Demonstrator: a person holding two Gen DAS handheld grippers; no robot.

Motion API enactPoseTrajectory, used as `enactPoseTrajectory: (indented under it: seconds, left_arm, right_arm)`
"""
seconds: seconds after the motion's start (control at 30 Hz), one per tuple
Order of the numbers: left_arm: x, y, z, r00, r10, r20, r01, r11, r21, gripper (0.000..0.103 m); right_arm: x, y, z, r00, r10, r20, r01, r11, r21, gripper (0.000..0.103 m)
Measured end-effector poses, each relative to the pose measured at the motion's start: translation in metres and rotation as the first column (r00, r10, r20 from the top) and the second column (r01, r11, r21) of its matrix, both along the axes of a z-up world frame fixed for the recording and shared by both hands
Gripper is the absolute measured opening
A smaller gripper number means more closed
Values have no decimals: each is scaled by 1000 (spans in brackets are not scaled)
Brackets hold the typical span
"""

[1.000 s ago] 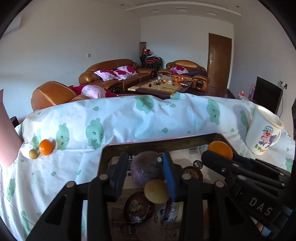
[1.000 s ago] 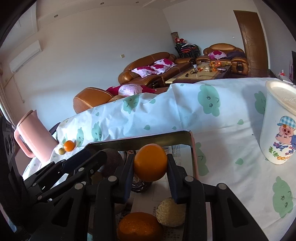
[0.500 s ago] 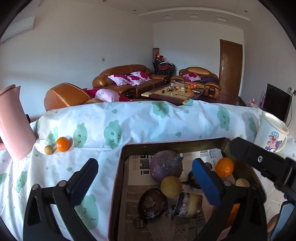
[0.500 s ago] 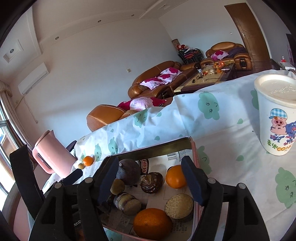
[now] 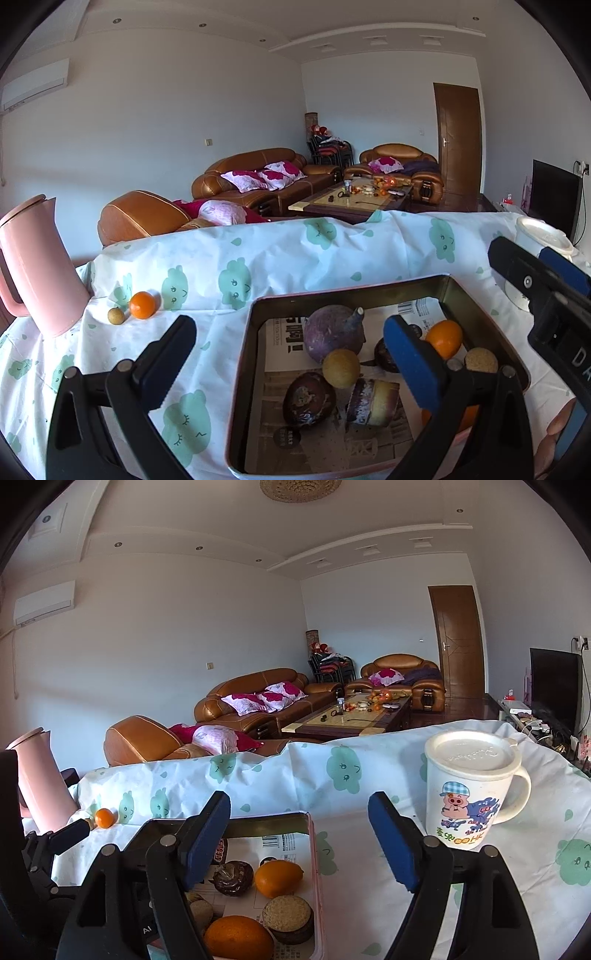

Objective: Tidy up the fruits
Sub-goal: 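Open both tools over the tin to drop the fruits in, then withdraw, then grasp the last small orange with the right tool while the left tool grasps the last brown fruit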

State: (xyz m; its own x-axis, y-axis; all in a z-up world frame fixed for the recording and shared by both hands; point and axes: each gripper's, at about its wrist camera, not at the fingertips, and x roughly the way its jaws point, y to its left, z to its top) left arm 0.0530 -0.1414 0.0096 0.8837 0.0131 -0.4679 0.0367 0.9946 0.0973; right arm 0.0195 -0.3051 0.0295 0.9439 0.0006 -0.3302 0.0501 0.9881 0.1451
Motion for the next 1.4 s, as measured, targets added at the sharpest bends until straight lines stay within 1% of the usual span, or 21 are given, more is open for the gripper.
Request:
enactPoseTrajectory:
  seconds: [0.1, 0.23, 0.4, 0.57, 0.67, 0.8, 0.9, 1.0, 1.07, 1.13, 1.3, 1.4]
  left_arm:
    - [-4, 4, 1, 1000, -6, 9, 6, 1000, -20, 103]
    - [-11, 6, 3, 999, -43, 28, 44, 998, -39, 103]
    - [-18, 4, 3, 997, -72, 30, 73, 997, -32, 103]
    - [-25, 3, 3, 994, -111, 25, 112, 993, -25, 103]
    - [-28, 6, 2, 990, -138, 7, 138, 990, -40, 103]
    - [-35, 15, 3, 991, -137, 11, 137, 988, -66, 103]
    - [-41, 21, 3, 990, -136, 21, 137, 988, -71, 103]
    - [-42, 27, 3, 991, -134, 15, 134, 990, -43, 103]
    - [-40, 33, 3, 993, -117, 15, 117, 993, -12, 103]
    - [-36, 43, 3, 996, -91, 18, 91, 996, 4, 103]
    - [-23, 77, 2, 1000, -13, 21, 12, 999, 37, 103]
    - [-14, 104, 1, 999, 41, 11, -41, 998, 39, 103]
  right_arm:
    - [-5, -2, 0, 1000, -9, 9, 9, 1000, 1, 79]
    - [-11, 0, 0, 1000, -17, 10, 17, 1000, 2, 79]
    - [-20, 5, 1, 1000, -22, 16, 22, 1000, 11, 79]
    - [-31, 11, 2, 999, -46, 30, 46, 999, -3, 79]
    - [-37, 12, 2, 998, -65, 24, 65, 998, 1, 79]
    - [-44, 12, 1, 997, -80, 8, 80, 996, 30, 79]
    - [-49, 16, 0, 997, -81, 1, 80, 996, 46, 79]
    - [-51, 25, -1, 998, -64, -10, 64, 996, 56, 79]
    - [-48, 35, -1, 999, -51, -14, 51, 998, 38, 79]
    - [-45, 46, -2, 999, -32, -16, 32, 999, 28, 79]
    - [-28, 75, -6, 999, 11, -44, -9, 998, 60, 79]
    - [-17, 101, -7, 998, 45, -44, -43, 998, 54, 79]
